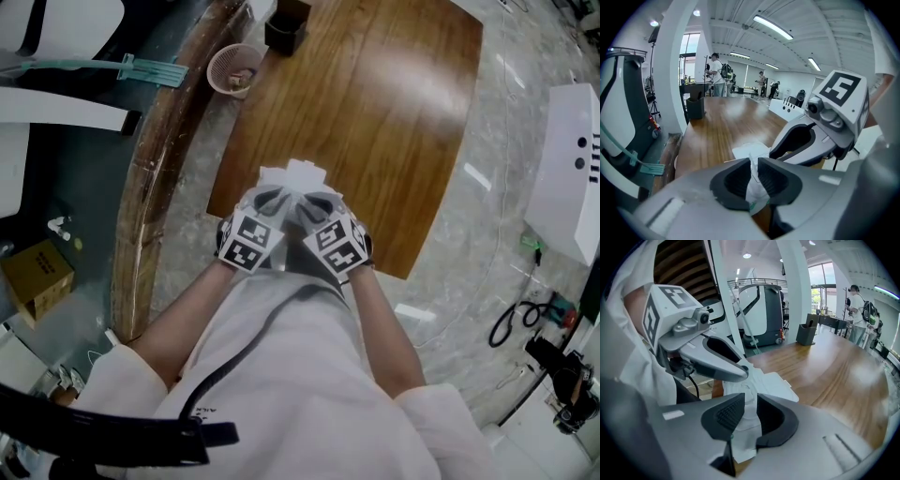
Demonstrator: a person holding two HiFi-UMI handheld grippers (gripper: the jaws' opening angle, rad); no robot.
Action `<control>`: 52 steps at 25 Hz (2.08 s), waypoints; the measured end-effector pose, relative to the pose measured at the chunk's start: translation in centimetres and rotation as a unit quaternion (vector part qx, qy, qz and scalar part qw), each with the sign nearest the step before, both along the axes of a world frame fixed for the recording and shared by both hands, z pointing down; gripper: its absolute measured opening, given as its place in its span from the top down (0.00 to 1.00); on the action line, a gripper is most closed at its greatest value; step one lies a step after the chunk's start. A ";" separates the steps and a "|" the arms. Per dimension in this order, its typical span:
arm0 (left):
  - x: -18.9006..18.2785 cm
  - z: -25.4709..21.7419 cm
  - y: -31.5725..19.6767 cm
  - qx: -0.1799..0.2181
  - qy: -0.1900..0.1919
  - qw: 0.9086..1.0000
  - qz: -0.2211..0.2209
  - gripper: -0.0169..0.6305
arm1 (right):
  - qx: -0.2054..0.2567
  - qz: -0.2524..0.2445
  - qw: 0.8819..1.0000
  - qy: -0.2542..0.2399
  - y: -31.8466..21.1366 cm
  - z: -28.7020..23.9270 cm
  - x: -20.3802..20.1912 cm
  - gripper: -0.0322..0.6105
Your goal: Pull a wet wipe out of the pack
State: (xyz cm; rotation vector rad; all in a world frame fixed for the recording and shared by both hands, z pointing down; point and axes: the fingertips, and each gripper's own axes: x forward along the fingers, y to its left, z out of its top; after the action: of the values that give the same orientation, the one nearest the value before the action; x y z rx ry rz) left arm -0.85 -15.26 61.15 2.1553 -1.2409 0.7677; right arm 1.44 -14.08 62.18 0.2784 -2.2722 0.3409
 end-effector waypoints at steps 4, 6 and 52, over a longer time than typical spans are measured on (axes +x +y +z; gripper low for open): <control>-0.9 -0.3 -0.2 -0.004 0.012 1.000 -0.019 0.96 | 0.000 -0.005 1.000 0.000 0.0 -0.1 -0.2 0.82; -1.1 -0.2 0.0 -0.009 0.021 0.999 -0.029 0.96 | 0.001 -0.011 1.000 0.000 0.0 0.0 -0.4 0.82; -1.6 -0.1 0.3 -0.017 0.115 0.992 -0.049 0.86 | 0.013 -0.014 1.000 0.017 -0.3 -1.6 -1.4 0.93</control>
State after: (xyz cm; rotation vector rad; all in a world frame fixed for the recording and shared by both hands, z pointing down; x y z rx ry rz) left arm -2.47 -14.94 61.02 2.0702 -1.1937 0.4801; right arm 0.00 -14.38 60.60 0.2643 -2.2461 0.2895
